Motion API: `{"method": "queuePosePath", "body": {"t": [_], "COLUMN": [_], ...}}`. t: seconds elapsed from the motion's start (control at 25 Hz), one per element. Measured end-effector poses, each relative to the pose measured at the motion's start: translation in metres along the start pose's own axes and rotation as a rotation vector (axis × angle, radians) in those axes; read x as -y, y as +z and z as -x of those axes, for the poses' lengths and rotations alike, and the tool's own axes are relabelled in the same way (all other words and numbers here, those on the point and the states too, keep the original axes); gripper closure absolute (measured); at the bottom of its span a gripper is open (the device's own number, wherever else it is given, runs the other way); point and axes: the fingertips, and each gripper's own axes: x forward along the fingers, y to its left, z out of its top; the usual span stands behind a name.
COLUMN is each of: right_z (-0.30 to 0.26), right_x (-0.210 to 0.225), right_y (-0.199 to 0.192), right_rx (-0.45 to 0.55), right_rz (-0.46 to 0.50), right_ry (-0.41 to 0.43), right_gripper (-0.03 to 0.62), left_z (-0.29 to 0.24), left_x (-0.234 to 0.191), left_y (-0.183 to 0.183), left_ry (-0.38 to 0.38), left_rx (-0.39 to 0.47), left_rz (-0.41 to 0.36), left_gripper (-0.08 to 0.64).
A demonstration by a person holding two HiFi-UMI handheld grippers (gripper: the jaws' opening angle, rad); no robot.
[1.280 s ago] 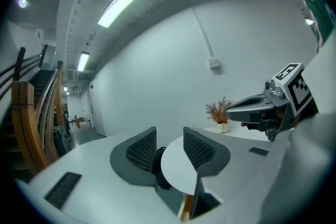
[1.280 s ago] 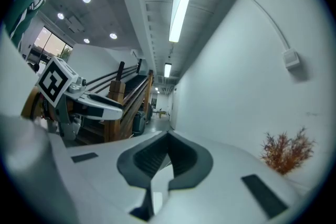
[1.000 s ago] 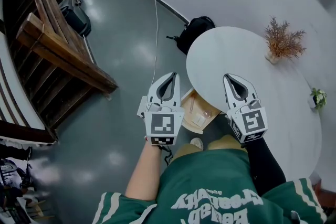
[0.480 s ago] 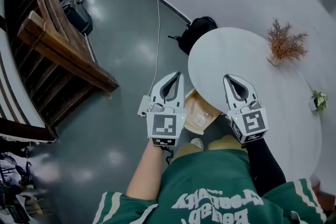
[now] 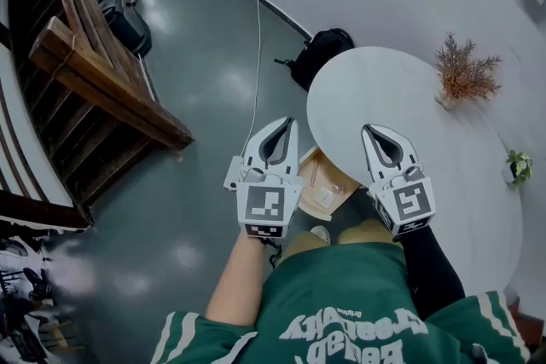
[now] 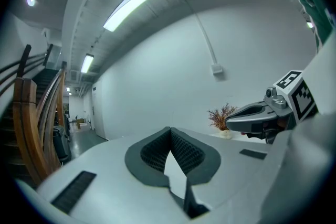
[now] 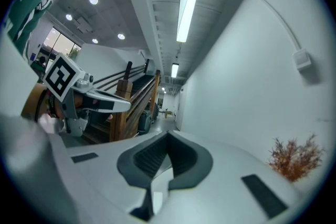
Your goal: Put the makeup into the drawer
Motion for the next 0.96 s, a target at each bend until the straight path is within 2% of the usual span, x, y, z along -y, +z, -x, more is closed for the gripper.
{"method": "queuePosePath", "body": {"t": [0.12, 0.96], "right_z": [0.000, 0.001], "right_x": [0.001, 0.001], "right_y": [-0.008, -0.012], "right_rx": [-0.007, -0.015], "right_rz": [0.031, 0.021], "right_ry": [-0.004, -0.015], "right_gripper": [0.589, 0.589], "left_z": [0.000, 0.002], "left_x": [0.000, 0.002], "left_y": [-0.001, -0.006], "left_ry": [0.001, -0.017], "left_rx": [0.000, -0.017], "left_rz": [0.003, -0.005], "left_gripper": [0.560, 0.560]}}
